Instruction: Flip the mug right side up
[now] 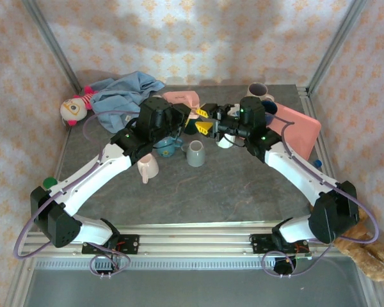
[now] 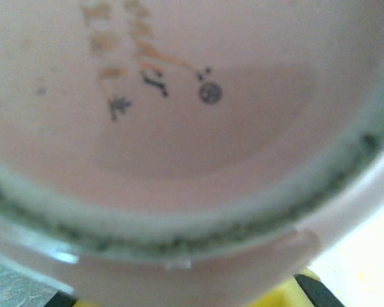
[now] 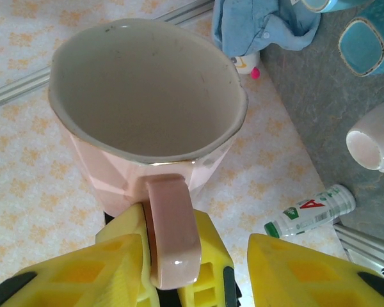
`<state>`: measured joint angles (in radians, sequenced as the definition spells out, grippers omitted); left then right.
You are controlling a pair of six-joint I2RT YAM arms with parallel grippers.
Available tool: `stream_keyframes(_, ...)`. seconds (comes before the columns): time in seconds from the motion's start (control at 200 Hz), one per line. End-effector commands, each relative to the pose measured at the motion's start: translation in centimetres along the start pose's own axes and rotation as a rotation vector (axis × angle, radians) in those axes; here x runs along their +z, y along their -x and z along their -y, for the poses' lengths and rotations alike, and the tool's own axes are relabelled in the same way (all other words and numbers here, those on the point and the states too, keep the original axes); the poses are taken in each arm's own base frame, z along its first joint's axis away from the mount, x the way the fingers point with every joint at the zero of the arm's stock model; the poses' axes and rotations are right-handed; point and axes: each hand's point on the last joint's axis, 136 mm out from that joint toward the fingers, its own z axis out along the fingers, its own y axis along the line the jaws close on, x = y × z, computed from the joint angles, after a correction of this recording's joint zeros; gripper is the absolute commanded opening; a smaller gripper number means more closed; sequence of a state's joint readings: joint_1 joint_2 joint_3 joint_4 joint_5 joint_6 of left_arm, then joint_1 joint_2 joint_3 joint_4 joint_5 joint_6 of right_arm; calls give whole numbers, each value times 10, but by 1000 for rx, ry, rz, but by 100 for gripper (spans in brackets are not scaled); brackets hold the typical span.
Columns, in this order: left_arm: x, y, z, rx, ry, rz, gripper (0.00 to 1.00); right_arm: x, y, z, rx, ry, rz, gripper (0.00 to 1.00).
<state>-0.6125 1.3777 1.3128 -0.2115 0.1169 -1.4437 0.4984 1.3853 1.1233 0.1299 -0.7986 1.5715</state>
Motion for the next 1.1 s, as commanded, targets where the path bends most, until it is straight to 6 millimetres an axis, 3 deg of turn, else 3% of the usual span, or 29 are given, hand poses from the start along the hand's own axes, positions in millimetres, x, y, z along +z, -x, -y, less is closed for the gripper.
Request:
stream_keyframes(0.0, -18, 9, 60, -13, -188, 23, 0, -1, -4, -31, -41, 99, 20, 46)
stream_keyframes(0.33, -21, 9, 60, -33, -195, 20, 0, 2, 6, -31, -11, 145, 62, 40)
stream_keyframes(0.596, -19, 8, 60, -59, -208, 14, 0, 10, -2, -34, -13, 167, 45, 29)
stream_keyframes(0.856, -21, 8, 60, -75, -223, 10, 0, 8, 2, -34, -13, 183, 78, 27)
stream_keyframes(1.096, -21, 5, 51, -91, -210, -7, 0, 13, 5, -38, -33, 194, 76, 9)
